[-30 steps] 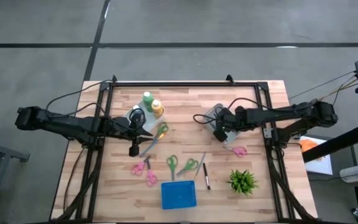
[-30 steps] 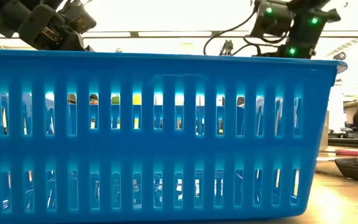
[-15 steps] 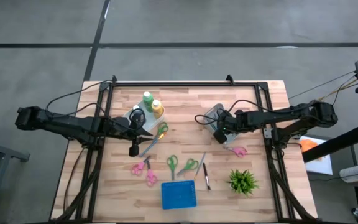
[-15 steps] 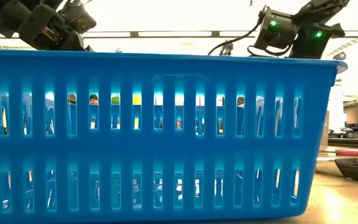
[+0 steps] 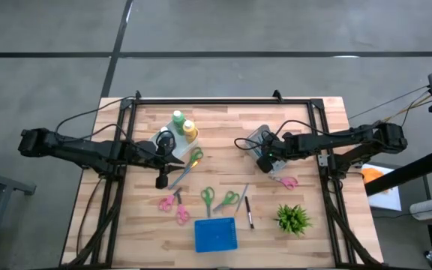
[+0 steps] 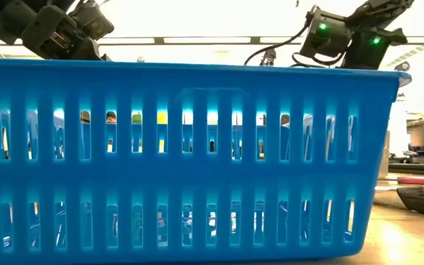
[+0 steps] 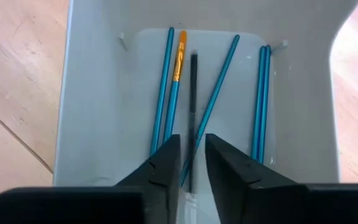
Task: Pick & Place Paint Supplies
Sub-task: Put the blue paintbrush into the gray bin
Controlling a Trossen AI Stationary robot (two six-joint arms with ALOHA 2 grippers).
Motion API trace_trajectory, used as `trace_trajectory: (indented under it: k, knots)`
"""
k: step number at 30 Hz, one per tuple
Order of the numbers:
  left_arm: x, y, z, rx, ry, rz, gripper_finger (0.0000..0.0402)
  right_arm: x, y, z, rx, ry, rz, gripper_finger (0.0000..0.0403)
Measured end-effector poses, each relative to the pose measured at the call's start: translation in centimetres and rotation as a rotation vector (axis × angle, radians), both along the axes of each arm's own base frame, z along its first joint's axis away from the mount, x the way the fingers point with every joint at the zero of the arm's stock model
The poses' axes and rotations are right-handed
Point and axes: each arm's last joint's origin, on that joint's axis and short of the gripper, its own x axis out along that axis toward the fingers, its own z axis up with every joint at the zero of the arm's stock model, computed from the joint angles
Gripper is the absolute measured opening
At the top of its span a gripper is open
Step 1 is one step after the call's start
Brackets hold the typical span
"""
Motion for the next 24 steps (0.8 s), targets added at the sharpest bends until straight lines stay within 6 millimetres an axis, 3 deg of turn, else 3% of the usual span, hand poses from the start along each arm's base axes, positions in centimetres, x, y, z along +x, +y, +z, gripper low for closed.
trace_trajectory:
  k: [13,24]
  knots:
    - [0.0,0.0,0.0,0.000,-0.001,0.000,0.0082,0.3,0.0,0.4,-0.005,-0.006,0.024,0.0086]
    - [0.0,0.0,0.0,0.000,-0.001,0.000,0.0082,2.6,0.1,7.0,-0.117,0.016,0.405,0.0086]
